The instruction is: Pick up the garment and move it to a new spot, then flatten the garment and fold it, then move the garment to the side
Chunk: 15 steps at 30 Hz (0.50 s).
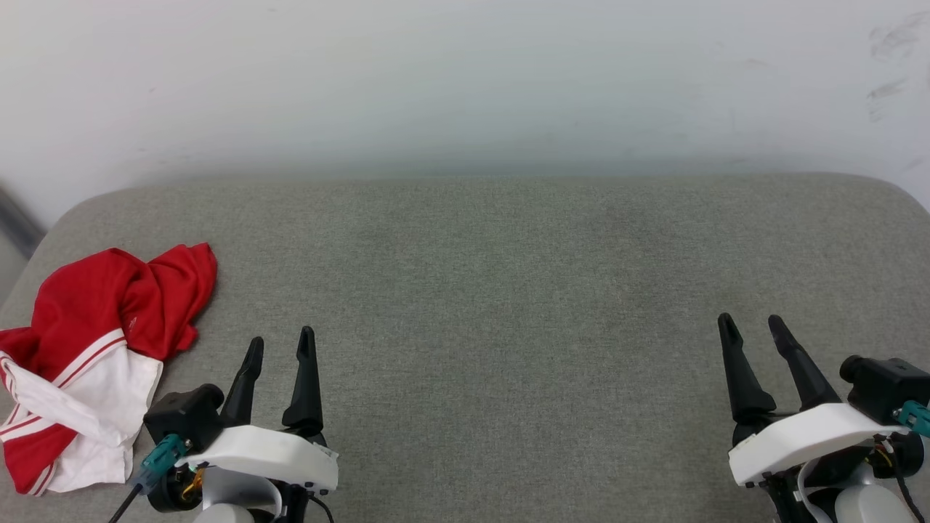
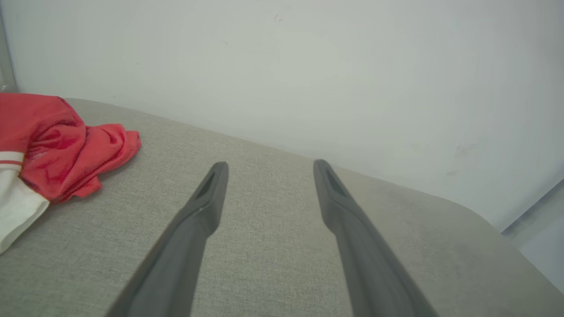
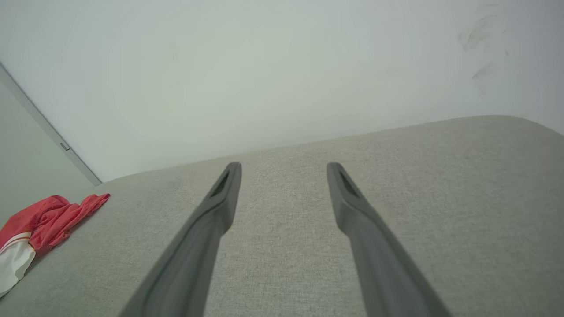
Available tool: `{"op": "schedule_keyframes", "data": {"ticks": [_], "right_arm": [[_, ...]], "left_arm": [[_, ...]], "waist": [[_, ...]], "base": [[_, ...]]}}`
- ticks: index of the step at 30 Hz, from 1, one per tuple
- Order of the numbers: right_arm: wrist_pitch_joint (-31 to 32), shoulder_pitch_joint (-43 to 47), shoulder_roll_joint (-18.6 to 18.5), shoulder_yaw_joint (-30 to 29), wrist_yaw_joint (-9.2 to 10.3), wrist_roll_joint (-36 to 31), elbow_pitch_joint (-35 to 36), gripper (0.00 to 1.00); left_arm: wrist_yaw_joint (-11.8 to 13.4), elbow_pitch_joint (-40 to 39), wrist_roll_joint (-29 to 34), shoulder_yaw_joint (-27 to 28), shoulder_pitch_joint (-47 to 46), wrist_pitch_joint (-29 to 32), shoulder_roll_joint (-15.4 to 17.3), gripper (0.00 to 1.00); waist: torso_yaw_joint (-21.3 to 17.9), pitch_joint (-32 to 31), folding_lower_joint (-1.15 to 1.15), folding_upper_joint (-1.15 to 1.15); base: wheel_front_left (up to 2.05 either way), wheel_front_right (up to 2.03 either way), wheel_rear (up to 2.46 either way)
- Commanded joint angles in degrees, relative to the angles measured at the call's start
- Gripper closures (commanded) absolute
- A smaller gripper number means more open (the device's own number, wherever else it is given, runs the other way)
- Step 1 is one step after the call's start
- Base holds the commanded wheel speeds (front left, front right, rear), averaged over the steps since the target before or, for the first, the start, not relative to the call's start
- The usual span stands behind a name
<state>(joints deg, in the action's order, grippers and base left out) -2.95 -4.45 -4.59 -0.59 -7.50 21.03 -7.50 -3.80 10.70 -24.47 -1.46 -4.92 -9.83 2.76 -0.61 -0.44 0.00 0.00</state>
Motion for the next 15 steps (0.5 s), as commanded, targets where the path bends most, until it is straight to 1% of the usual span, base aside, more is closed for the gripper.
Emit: {"op": "schedule_keyframes", "data": {"ticks": [1,15], "right_arm": [[0.09,-0.85,0.09,0.05,0.01,-1.66,0.76,0.0],[-0.14,-0.82,0.17,0.17,0.01,-9.13,1.31,0.0]], "left_arm": [[0.28,-0.13,1.59,-0.04,-0.08,-0.53,0.14,0.0],[1.38,1.02,8.91,-0.53,-0.24,-2.26,0.16,0.0]], "waist": [[0.01,0.02,0.0,0.0],[0.14,0.29,0.0,0.0]], "base": [[0.0,0.0,0.0],[0.0,0.0,0.0]]}}
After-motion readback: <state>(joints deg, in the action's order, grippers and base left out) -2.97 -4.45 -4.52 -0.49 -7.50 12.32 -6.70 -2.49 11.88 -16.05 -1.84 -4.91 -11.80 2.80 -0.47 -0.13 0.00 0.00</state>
